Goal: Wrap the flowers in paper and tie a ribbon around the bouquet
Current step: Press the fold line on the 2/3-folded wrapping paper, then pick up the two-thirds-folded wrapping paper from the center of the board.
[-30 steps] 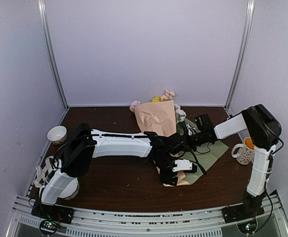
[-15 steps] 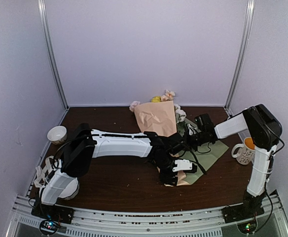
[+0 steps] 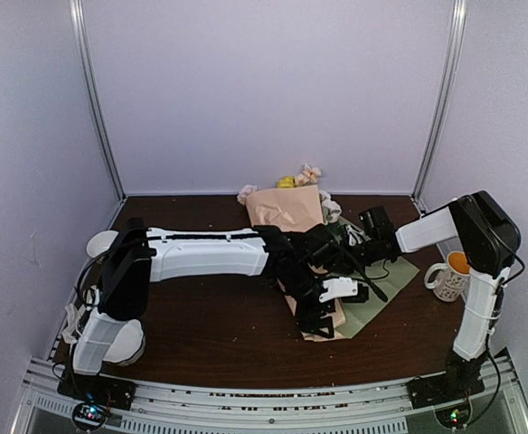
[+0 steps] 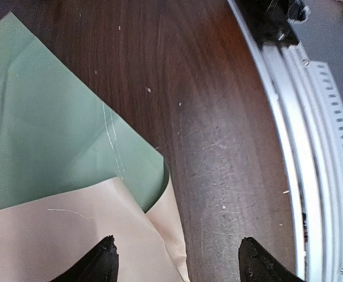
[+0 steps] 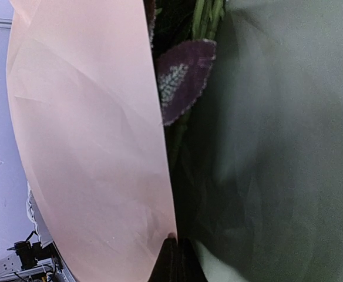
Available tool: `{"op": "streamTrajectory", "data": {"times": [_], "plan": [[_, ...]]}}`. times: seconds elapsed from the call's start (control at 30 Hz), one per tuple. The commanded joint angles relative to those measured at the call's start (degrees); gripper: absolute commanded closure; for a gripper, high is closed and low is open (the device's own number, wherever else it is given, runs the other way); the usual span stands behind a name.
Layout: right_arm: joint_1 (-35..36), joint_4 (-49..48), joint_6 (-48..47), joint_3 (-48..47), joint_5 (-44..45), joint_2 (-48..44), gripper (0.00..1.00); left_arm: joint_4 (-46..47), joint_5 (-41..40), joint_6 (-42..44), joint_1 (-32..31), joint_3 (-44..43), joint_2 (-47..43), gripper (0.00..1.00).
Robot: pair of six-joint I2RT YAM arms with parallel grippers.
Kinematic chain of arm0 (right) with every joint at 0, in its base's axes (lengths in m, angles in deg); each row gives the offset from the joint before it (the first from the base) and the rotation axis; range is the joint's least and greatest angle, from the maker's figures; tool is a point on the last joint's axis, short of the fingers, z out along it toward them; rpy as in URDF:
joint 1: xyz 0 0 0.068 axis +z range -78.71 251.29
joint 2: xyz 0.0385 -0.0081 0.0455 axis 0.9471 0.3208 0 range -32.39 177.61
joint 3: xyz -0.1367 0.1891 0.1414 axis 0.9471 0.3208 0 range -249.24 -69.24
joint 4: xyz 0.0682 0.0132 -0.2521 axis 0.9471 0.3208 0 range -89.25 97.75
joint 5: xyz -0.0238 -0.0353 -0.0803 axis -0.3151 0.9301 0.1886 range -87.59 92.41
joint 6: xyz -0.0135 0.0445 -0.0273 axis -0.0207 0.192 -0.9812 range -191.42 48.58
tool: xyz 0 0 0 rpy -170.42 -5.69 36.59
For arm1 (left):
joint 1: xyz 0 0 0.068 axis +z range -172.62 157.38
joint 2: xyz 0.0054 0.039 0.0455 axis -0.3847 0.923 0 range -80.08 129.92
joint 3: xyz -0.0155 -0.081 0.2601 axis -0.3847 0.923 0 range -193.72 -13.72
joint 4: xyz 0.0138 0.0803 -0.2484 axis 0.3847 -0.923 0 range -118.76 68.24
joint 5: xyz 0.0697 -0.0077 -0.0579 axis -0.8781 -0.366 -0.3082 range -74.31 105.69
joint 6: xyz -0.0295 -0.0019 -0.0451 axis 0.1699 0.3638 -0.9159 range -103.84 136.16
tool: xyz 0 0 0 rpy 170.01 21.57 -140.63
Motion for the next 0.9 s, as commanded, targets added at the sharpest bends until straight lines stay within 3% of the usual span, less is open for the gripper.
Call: {"op": "streamTrajectory", "data": {"times": [0.0, 0.1, 0.2, 0.5, 0.63, 0.73, 0.87], "plan": [[-0.14, -0.85, -0.06, -0.02, 1.50, 0.39, 1.00, 3.36, 7.35, -3.33, 3.82, 1.68, -6.07, 0.28], [0.04, -0.53, -0.18, 0.05, 1.83, 0.29, 1.00, 4.81, 1.03, -6.81, 5.45, 1.81, -3.76, 0.36], [0.22, 0.26, -0.26, 0.22, 2.82, -0.31, 1.00, -2.13, -5.74, -5.78, 4.75, -4.82, 2.22, 0.40], [0.63, 7.51, -4.27, -0.91, 8.74, -4.74, 1.00, -5.28, -8.09, -4.60, 0.74, -6.03, 7.75, 0.39], [0.67, 15.45, -7.99, -2.16, 15.14, -8.64, 0.82, -4.76, -8.17, -5.18, 0.74, -5.49, 7.57, 0.39], [0.63, 23.73, -11.59, -3.74, 25.47, -13.20, 0.73, -4.38, -8.09, -5.18, 0.82, -5.06, 7.57, 0.39], [0.78, 34.66, -16.10, -5.00, 46.97, -21.73, 0.34, -3.96, -7.89, -5.26, 0.82, -4.81, 7.51, 0.39]]}}
